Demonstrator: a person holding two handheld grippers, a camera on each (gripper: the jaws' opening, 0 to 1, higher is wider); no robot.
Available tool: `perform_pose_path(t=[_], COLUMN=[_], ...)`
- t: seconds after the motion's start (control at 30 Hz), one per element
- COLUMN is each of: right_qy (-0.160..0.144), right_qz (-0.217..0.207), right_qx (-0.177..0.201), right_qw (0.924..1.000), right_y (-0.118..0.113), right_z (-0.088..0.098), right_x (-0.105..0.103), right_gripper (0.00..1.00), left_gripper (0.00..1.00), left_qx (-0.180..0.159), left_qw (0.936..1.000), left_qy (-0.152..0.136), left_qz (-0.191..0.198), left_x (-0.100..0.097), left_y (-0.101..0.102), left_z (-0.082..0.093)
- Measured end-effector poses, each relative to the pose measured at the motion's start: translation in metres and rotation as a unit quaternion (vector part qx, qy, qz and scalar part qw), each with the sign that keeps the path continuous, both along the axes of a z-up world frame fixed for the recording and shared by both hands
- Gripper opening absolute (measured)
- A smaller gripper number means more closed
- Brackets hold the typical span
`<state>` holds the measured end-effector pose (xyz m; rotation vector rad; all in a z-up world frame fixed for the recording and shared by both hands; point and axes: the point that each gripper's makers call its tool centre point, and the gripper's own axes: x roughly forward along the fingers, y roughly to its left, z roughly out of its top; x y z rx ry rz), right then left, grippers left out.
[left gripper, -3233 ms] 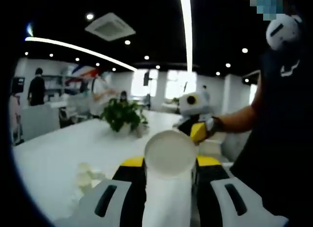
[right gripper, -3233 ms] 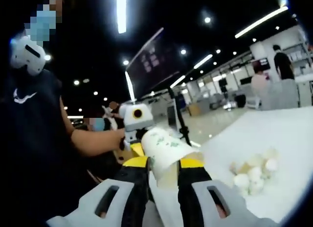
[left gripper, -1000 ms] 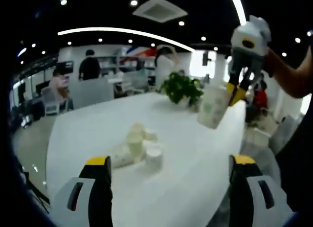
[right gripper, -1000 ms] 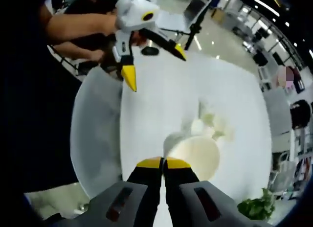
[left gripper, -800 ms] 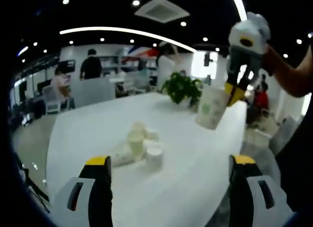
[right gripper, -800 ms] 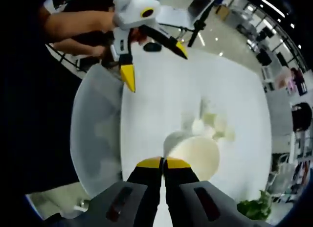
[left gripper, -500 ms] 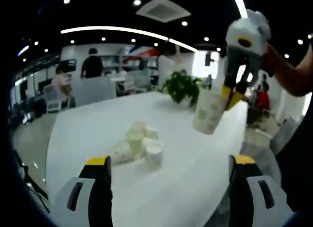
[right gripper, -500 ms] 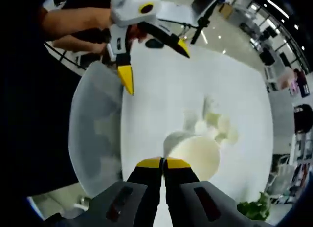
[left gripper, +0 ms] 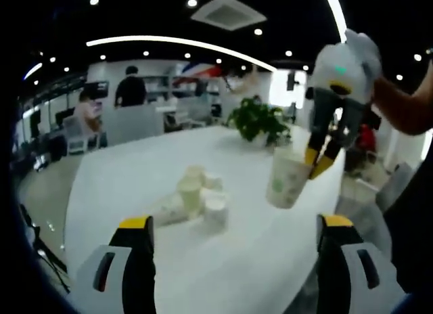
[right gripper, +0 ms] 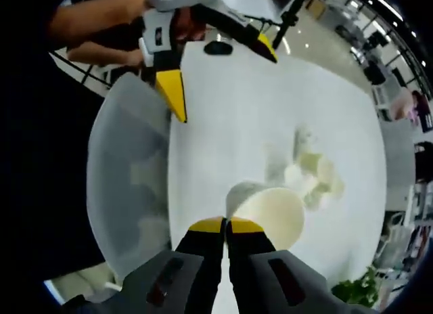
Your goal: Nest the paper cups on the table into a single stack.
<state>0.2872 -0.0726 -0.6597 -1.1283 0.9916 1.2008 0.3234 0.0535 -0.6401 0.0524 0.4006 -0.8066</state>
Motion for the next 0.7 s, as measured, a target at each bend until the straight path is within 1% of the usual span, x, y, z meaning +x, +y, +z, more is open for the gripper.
perform_pose_path(t=[0.13,0.33,0.53,0.6,0.7], right_qy=[0.006,-0.005,-0.009,-0.009,-0.005], right_qz=[-0.004,-0.011,-0.02,-0.022,-0.029], right_qx=[-0.003,-0.001,0.003,0.002,-0.002], right_qw=[1.0,0.9999,0.9997,0.9997,0.9996], right_y=[0.002,0.005,0.009,0.009,0.008], right_z=[-0.011,-0.031,-0.046,-0.05,-0.061], right_x=[-0.001,0.005,0.005,0.005,0.003], right_gripper=[0.0,0.0,0.0,0.0,0.0], left_gripper=[0.98,0.98,0.98,0.98,0.98], left_qx=[0.001,0.001,0.003,0.003,0.005], left_qw=[1.0,1.0,0.9999,0.9999,0.9999], left_qy=[0.002,0.006,0.008,0.008,0.007], left_qz=[0.001,0.005,0.008,0.008,0.008], left_x=[-0.003,-0.004,-0.004,-0.003,-0.003], left_y=[0.001,0.004,0.005,0.004,0.004], left_z=[-0.002,-0.006,-0.008,-0.008,-0.009])
